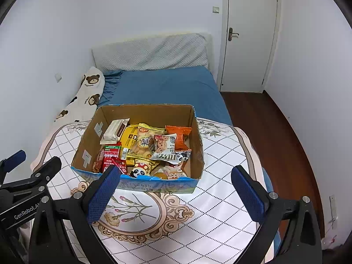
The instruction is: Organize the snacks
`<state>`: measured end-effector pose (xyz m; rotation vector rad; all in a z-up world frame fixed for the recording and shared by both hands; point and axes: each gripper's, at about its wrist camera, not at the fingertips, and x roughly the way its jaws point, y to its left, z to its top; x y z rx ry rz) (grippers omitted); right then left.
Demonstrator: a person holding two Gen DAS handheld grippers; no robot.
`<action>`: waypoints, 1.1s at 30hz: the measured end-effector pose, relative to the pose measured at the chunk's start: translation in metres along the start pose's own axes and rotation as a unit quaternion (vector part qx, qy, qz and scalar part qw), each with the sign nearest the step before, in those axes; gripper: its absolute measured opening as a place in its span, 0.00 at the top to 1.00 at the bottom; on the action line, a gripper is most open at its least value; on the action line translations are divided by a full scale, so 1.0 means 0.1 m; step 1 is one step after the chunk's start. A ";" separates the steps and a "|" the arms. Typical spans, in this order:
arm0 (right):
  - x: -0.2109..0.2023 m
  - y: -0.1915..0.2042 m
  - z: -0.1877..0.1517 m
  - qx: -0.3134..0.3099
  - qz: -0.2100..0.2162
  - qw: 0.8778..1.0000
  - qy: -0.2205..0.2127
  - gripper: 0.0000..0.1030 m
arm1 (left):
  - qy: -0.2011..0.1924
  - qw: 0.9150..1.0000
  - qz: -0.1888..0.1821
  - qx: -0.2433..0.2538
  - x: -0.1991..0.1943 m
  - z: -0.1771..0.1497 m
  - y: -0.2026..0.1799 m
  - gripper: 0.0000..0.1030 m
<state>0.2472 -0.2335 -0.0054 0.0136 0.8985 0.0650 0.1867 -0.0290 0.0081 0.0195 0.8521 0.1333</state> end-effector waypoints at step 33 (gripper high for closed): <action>-0.14 0.01 -0.01 0.002 -0.006 1.000 -0.008 0.00 | -0.008 1.000 0.001 -0.004 -0.13 -0.01 0.03 0.00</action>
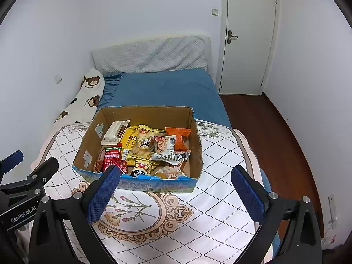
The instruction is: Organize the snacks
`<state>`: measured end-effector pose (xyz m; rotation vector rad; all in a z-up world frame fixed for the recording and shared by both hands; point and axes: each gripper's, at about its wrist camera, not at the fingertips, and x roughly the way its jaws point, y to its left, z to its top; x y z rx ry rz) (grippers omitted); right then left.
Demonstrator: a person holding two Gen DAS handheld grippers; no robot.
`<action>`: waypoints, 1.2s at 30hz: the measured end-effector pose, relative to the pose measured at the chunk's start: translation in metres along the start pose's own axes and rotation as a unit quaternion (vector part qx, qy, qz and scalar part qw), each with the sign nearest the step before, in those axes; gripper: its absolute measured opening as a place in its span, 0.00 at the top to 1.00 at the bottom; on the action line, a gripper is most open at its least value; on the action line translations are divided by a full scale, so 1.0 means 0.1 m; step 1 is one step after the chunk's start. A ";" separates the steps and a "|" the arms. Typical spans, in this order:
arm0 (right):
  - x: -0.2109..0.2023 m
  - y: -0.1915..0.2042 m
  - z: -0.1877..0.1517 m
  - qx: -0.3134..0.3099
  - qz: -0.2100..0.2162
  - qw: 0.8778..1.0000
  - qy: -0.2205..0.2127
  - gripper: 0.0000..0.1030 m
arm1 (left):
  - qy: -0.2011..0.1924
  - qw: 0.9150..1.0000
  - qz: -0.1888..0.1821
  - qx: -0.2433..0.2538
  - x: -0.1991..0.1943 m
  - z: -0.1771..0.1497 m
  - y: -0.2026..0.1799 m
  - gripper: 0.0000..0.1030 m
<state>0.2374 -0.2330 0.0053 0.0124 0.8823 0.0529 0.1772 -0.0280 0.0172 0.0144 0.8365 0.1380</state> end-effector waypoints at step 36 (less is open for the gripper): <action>-0.17 -0.01 0.00 -0.002 0.001 1.000 -0.007 0.00 | -0.004 1.000 0.004 -0.007 -0.10 0.01 0.01 0.00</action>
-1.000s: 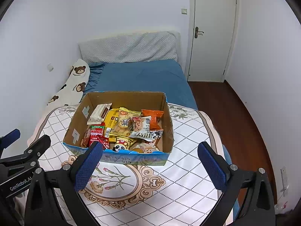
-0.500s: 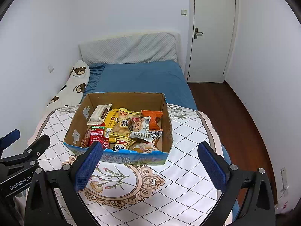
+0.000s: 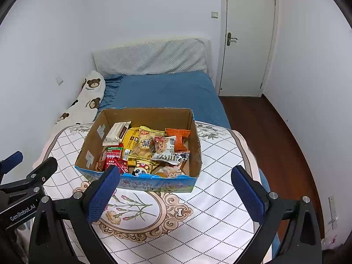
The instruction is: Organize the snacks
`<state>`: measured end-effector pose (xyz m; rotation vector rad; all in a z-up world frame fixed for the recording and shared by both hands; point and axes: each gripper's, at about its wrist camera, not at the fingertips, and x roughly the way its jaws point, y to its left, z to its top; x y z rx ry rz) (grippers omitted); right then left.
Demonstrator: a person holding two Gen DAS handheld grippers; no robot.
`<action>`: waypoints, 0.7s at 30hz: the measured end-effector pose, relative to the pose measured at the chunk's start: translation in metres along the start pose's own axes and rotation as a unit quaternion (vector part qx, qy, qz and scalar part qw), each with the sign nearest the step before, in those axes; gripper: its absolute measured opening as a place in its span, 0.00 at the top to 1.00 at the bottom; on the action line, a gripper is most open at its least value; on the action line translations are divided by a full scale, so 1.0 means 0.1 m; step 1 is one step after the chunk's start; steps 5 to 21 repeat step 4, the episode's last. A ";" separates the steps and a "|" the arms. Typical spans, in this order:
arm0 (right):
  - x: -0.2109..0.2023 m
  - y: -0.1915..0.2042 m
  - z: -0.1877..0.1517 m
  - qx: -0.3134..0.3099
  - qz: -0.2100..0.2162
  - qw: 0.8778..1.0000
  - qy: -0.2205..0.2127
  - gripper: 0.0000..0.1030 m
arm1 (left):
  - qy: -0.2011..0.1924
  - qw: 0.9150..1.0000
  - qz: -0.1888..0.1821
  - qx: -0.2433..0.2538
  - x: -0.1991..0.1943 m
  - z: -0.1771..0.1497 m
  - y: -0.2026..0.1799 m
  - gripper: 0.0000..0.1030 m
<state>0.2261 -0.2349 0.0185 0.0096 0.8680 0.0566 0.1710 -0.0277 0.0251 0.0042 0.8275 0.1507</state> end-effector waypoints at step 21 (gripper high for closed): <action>0.00 0.01 -0.01 0.001 0.000 1.000 0.000 0.00 | -0.004 1.000 0.003 -0.002 -0.02 -0.01 0.00 0.00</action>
